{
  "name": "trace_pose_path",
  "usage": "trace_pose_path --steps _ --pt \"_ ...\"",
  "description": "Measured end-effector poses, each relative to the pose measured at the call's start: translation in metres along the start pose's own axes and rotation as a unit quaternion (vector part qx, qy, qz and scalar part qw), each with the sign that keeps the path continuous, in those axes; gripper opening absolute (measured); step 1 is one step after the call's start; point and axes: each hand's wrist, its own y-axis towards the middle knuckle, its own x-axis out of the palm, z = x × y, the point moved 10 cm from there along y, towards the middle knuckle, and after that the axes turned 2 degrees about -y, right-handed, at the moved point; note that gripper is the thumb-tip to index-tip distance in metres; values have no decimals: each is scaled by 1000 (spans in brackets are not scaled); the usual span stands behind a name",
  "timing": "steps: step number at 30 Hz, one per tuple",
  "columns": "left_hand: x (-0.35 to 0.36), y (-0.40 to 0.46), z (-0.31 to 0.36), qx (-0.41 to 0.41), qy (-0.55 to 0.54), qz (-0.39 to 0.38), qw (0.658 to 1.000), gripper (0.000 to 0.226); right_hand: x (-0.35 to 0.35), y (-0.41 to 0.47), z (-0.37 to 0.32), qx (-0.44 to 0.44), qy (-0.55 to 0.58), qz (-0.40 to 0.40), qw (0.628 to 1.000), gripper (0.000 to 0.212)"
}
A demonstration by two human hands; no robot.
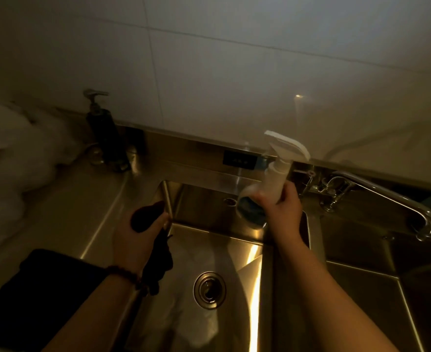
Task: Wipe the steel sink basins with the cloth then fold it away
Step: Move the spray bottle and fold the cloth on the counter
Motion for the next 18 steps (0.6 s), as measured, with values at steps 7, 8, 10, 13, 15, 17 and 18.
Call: trace_pose_path --steps 7,8,10,13,15,17,18 --pt "-26 4 15 1 -13 2 1000 26 23 -57 4 33 22 -41 998 54" --pt "-30 6 16 3 -12 3 1000 28 27 -63 3 34 22 -45 998 55" --pt "-39 11 22 14 -9 3 1000 30 36 -72 -1 31 19 -48 998 59" --pt "-58 20 28 25 -29 -1 999 34 53 -86 -14 21 14 -43 999 56" --pt "-74 28 30 32 -42 -4 999 35 68 -94 -24 16 9 -36 999 54" --pt "-92 40 29 31 -43 -17 998 30 86 -103 -34 14 1 -30 999 55" --pt "-102 47 29 31 -43 -22 998 25 97 -108 -41 11 -3 -29 1000 58"
